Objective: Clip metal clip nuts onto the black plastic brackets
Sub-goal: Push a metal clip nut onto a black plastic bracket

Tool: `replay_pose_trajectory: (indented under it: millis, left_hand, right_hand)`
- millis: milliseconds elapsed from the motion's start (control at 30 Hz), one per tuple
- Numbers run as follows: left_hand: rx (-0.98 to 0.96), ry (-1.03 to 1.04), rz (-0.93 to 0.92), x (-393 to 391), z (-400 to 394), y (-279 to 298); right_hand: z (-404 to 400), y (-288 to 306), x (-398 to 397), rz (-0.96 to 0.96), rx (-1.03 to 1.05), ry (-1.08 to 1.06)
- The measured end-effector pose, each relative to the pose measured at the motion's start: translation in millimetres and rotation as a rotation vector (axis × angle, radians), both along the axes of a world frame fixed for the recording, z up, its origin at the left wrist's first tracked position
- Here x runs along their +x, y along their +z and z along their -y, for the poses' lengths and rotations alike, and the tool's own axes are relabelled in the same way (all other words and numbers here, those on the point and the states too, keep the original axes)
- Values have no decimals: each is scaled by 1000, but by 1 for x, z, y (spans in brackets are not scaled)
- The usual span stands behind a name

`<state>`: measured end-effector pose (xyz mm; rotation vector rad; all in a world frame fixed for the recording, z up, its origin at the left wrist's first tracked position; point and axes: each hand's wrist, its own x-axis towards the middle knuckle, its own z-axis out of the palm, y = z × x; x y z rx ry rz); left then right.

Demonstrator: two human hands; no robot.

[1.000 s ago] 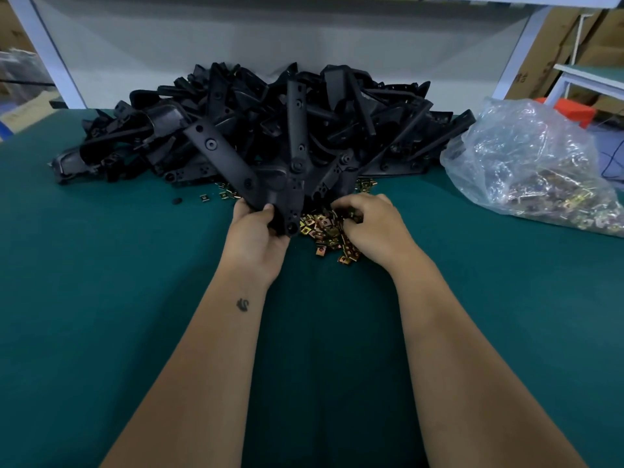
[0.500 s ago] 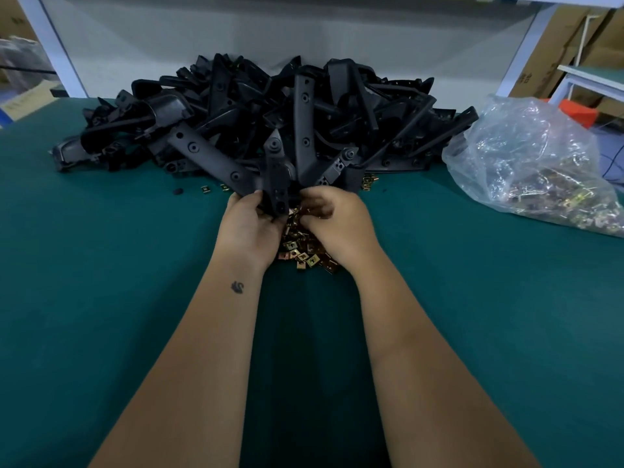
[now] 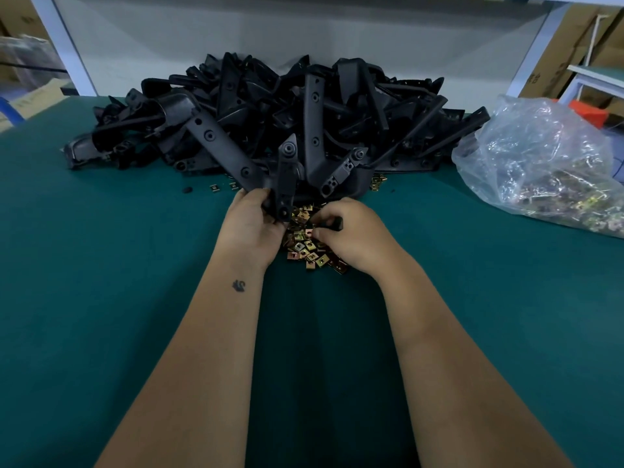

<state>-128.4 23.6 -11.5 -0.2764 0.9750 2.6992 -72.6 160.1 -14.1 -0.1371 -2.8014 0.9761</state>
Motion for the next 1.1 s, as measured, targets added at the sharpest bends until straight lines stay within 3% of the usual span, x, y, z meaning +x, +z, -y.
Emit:
replay_pose_trajectory:
  millis: [167, 367, 500, 833, 1100]
  left_hand:
    - [49, -14, -18, 3, 0, 4]
    - [48, -68, -113, 9, 0, 9]
    - [82, -110, -172, 13, -5, 10]
    - [128, -232, -179, 22, -12, 8]
    - [51, -273, -240, 22, -17, 5]
  right_hand:
    - [2, 0, 3, -100, -134, -47]
    - [5, 10, 3, -334, -664, -135]
    - [5, 11, 2, -326, -890, -129]
    - [11, 13, 2, -409, -1066, -108]
    - [14, 18, 2, -476, -1391, -117]
